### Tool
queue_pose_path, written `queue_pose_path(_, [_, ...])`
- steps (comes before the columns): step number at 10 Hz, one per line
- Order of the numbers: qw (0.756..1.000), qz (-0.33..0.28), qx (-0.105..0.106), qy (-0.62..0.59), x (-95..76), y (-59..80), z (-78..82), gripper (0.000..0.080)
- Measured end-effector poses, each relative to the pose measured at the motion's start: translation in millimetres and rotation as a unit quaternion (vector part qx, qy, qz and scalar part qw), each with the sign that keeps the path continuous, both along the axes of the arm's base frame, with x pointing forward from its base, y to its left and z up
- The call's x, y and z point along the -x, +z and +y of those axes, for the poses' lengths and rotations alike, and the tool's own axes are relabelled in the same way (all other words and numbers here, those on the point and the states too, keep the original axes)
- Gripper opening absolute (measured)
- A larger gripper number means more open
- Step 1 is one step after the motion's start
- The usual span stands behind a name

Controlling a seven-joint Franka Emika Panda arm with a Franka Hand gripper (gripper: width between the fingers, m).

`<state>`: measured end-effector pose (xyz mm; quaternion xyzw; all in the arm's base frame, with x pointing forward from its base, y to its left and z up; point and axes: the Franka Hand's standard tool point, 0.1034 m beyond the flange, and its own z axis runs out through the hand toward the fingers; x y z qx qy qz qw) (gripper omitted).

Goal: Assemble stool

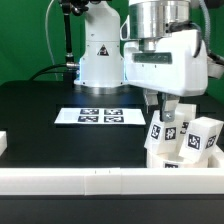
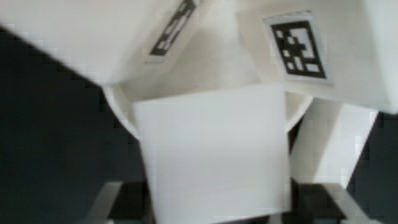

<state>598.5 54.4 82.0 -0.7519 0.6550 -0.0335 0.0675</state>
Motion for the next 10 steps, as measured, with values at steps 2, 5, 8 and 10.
queue_pose_path(2, [0.994,0.002,-0.027,-0.102,0.2,-0.8,-0.5,0.0343])
queue_pose_path(5, [0.967,0.011,-0.057,-0.248,0.4,-0.2,3.7,0.0343])
queue_pose_path(8, [0.946,0.037,-0.068,-0.314,2.2,-1.8,1.1,0.0343])
queue_pose_path(10, [0.933,0.039,-0.074,-0.350,2.1,-2.0,1.2,0.0343])
